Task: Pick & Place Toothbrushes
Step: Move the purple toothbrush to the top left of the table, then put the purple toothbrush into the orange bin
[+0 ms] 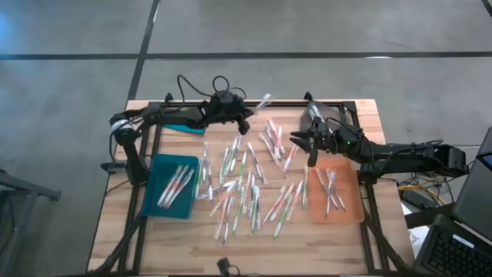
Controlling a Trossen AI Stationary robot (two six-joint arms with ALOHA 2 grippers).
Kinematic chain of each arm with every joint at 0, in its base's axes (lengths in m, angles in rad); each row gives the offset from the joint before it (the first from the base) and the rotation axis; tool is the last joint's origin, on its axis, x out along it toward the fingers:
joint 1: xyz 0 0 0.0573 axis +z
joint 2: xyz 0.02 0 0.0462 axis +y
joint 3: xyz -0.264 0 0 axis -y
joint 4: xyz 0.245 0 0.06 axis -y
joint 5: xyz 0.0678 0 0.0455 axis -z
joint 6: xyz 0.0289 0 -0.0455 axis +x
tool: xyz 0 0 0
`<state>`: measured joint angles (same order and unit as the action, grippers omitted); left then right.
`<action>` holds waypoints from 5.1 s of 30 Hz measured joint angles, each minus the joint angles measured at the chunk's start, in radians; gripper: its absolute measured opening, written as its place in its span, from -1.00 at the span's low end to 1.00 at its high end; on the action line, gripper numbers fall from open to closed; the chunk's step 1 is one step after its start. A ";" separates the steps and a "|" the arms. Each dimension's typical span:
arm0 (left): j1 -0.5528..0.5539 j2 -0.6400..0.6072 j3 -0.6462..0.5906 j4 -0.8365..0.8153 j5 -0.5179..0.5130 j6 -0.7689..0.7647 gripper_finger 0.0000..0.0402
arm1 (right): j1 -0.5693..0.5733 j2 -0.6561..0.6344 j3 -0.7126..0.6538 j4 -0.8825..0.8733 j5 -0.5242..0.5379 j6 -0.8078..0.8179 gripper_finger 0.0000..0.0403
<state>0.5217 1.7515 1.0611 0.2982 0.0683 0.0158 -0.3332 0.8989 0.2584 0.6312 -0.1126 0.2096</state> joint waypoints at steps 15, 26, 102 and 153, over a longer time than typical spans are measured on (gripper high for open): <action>0.085 0.000 -0.001 -0.416 -0.026 0.159 -0.87 | 0.000 0.000 0.000 0.000 0.002 0.000 -0.39; 0.085 0.063 -0.003 -0.559 -0.036 0.193 -0.87 | 0.000 0.000 -0.001 -0.029 0.002 0.020 -0.42; -0.349 0.352 0.512 -0.969 -0.151 0.860 -0.36 | 0.001 0.000 -0.001 -0.116 -0.001 0.027 -0.19; -0.402 0.368 0.605 -1.024 -0.267 0.987 -1.00 | 0.001 0.000 -0.002 -0.380 -0.001 0.147 -0.68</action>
<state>0.1193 2.1199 1.6665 -0.7262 -0.1990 1.0030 -0.3317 0.8993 0.2569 0.2507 -0.1139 0.3569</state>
